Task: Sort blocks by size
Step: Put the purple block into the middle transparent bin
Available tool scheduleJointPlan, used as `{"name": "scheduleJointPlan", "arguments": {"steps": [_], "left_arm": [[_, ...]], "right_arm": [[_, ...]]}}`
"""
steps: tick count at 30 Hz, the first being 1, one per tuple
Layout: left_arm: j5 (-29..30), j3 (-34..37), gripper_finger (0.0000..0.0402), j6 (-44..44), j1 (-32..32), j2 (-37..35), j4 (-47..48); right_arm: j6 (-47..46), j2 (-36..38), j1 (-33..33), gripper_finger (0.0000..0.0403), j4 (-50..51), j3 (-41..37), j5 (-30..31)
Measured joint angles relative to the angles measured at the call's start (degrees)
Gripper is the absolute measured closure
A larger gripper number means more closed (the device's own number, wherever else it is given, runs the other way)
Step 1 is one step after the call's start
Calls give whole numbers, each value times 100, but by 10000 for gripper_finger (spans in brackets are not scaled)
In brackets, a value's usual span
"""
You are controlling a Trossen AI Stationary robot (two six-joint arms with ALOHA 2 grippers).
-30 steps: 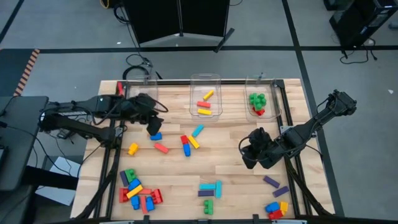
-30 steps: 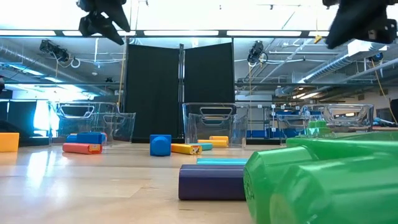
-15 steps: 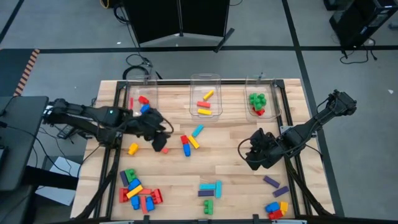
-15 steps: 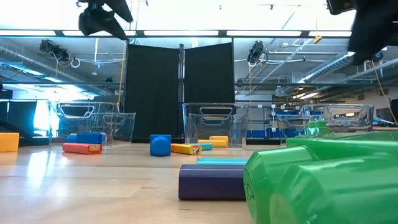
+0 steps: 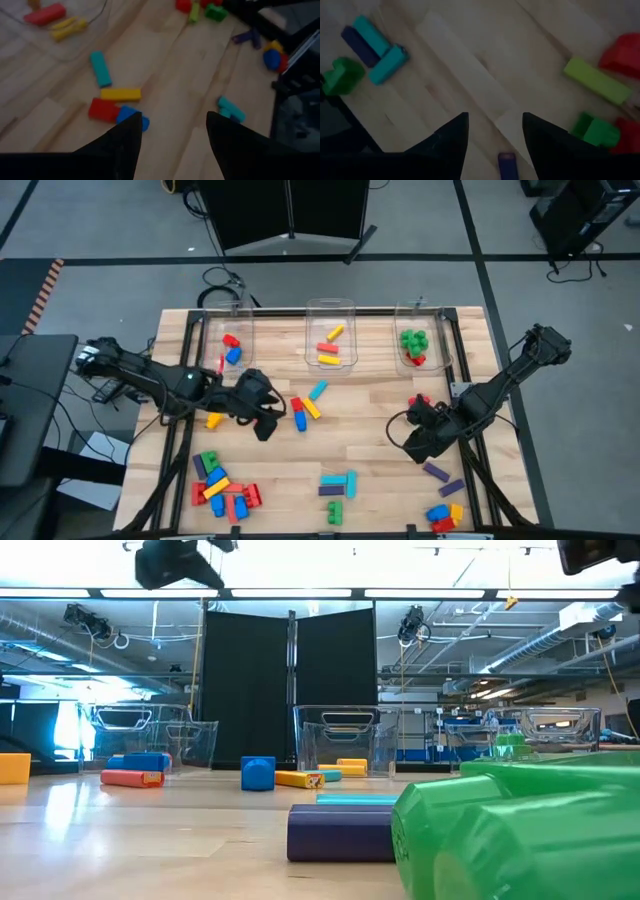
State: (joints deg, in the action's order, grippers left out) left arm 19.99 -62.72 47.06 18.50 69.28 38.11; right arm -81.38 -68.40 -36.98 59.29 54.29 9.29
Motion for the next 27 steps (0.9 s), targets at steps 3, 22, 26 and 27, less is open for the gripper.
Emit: {"name": "scheduleJointPlan", "arguments": {"steps": [3, 22, 26, 27], "left_arm": [[-1, 10, 174, 112, 82, 156, -86], [-2, 7, 174, 125, 230, 487, -457], [-2, 7, 174, 125, 228, 487, -478], [-2, 7, 174, 125, 228, 487, -506]], "right_arm": [[-196, -100, -216, 205, -4, -63, -54], [-575, -1790, -1398, 217, -287, -128, -1494], [-368, -2070, -1505, 218, -531, -128, -1564], [-326, -2115, -1524, 217, -558, -128, -1562]]}}
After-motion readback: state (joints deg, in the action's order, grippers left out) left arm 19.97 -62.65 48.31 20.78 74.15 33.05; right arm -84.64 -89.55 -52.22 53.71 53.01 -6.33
